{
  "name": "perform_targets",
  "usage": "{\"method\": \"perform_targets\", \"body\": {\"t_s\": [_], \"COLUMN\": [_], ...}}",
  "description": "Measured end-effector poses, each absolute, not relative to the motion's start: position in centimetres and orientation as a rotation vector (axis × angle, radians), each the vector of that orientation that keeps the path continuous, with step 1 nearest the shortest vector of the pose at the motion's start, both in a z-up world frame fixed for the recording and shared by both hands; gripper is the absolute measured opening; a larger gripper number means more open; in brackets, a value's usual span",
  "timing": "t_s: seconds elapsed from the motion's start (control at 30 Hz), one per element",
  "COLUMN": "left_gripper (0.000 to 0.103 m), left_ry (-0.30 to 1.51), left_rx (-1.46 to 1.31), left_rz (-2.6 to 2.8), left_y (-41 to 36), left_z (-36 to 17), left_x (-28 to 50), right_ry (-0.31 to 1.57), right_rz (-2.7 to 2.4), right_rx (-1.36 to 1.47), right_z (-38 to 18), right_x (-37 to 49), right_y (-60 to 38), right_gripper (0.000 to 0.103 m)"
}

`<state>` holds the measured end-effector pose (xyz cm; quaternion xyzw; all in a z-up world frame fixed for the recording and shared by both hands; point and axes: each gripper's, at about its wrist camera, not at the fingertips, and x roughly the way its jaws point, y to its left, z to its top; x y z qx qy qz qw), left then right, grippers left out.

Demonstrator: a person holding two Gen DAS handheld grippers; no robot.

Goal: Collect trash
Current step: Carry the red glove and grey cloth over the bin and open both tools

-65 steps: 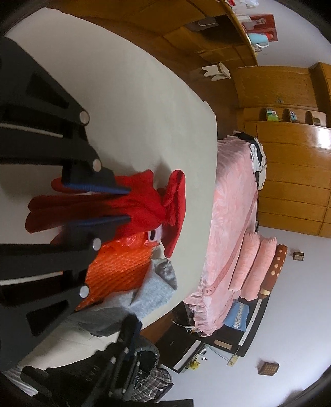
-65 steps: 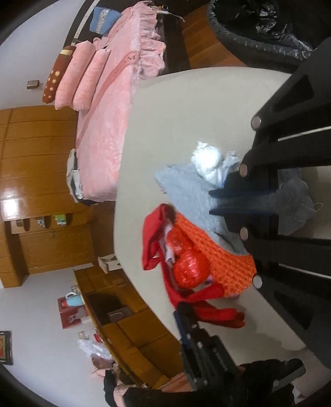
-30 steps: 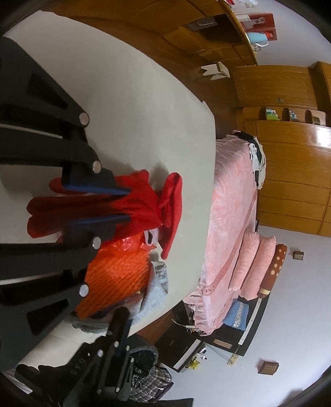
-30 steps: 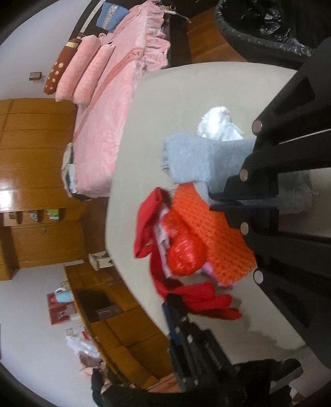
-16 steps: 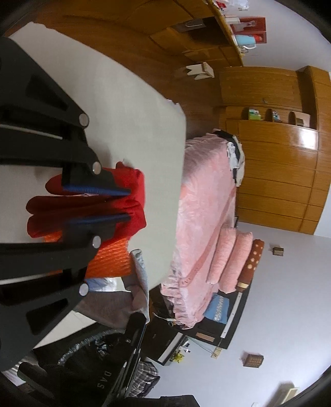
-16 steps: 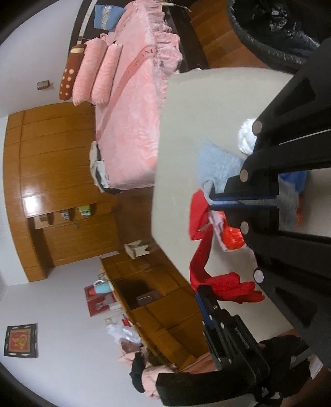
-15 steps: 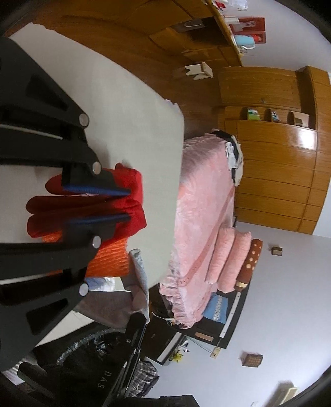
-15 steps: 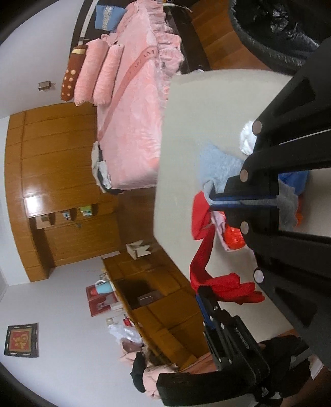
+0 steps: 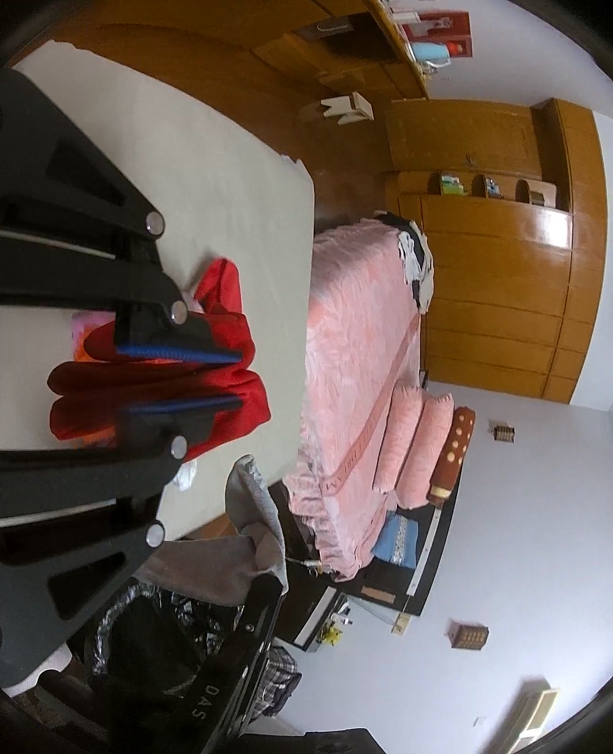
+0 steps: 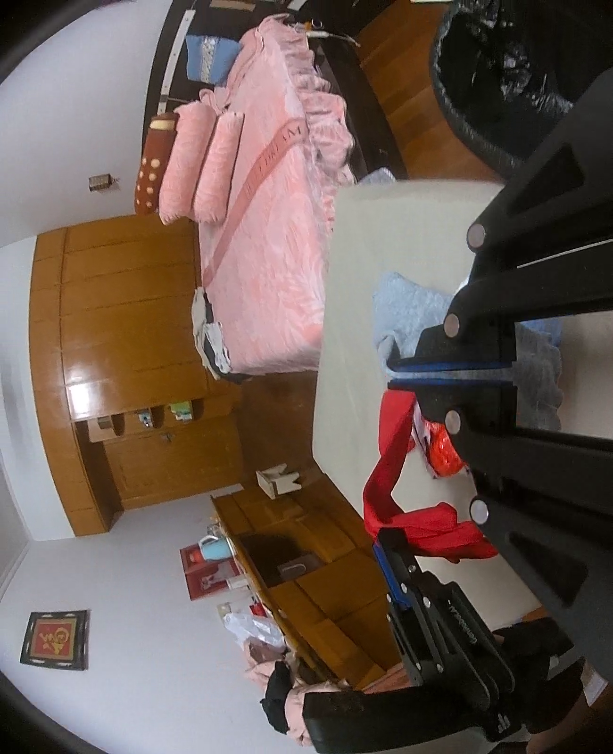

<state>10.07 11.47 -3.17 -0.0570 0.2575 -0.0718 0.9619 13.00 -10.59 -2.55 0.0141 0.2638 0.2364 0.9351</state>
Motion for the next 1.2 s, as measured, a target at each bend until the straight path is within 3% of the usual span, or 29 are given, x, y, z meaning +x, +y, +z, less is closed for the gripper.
{"method": "perform_targets", "body": {"t_s": [1.2], "left_gripper": [0.013], "left_ry": [0.559], "left_rx": [-0.015], "left_rz": [-0.578], "left_y": [-12.1], "left_z": [-7.7], "left_x": [13.0], "right_ry": [0.605], "right_rz": [-0.05], "right_rx": [0.087], "right_z": [-6.1], "right_x": [8.0], "right_y": [-33.4], "right_gripper": [0.003]}}
